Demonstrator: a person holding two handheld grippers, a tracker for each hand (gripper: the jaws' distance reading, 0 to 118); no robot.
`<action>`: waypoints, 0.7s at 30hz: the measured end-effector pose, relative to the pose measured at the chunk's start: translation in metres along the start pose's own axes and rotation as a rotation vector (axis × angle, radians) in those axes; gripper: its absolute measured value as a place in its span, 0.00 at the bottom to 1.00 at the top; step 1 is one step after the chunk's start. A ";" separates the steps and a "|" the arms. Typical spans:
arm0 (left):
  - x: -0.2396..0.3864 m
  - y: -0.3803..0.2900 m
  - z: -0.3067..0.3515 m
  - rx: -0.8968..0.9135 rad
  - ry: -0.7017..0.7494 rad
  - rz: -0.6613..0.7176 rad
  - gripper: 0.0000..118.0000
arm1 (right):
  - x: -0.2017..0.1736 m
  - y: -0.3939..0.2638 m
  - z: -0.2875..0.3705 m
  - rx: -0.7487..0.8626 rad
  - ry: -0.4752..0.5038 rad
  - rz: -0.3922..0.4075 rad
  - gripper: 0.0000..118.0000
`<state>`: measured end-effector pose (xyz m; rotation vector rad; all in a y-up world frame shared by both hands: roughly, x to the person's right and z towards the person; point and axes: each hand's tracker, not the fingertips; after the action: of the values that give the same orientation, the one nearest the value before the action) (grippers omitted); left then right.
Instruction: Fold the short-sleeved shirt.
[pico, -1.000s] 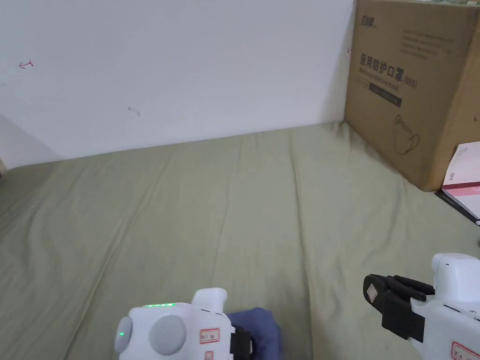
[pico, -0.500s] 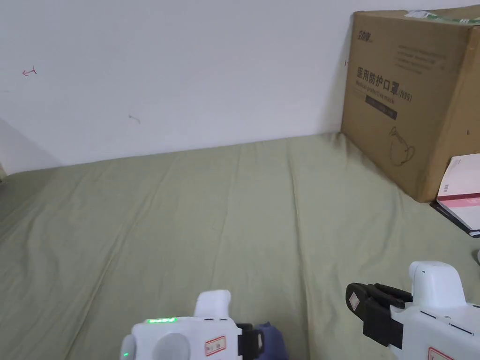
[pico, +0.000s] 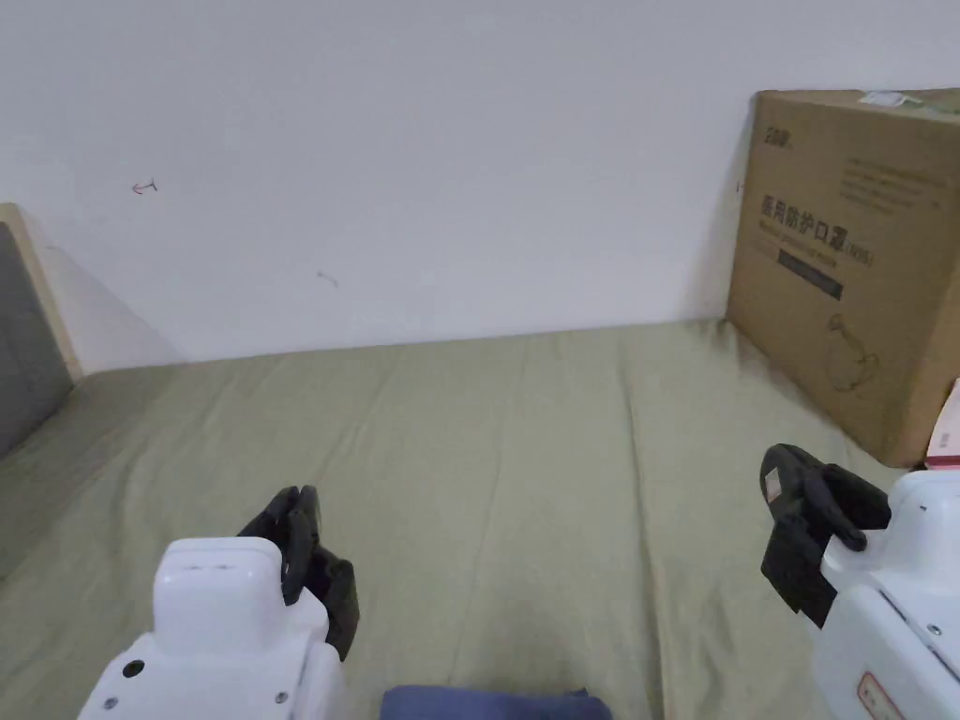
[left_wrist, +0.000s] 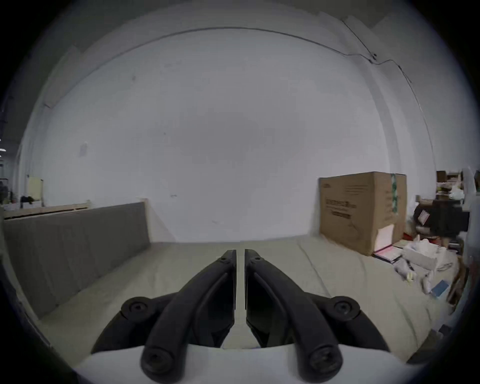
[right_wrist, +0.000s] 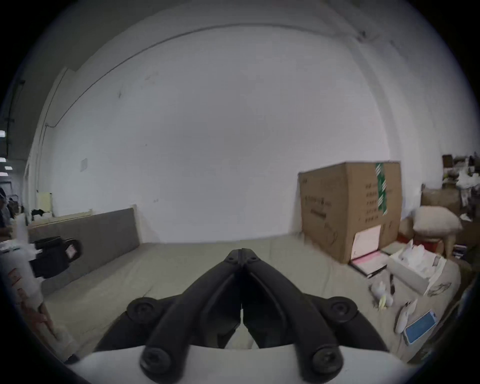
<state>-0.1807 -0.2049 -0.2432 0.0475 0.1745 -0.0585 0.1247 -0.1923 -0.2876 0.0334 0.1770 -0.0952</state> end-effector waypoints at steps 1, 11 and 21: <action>0.000 -0.007 0.005 0.006 0.035 -0.023 0.06 | -0.003 -0.007 0.002 0.014 -0.022 0.013 0.00; -0.013 -0.028 0.016 -0.061 0.094 0.011 0.06 | -0.005 -0.026 0.007 -0.085 -0.059 0.032 0.00; -0.025 -0.029 0.018 -0.095 -0.005 0.028 0.06 | -0.024 -0.035 -0.033 -0.435 0.333 -0.085 0.00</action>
<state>-0.2043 -0.2338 -0.2219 -0.0446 0.1713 -0.0224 0.0922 -0.2237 -0.3171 -0.3944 0.5287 -0.1338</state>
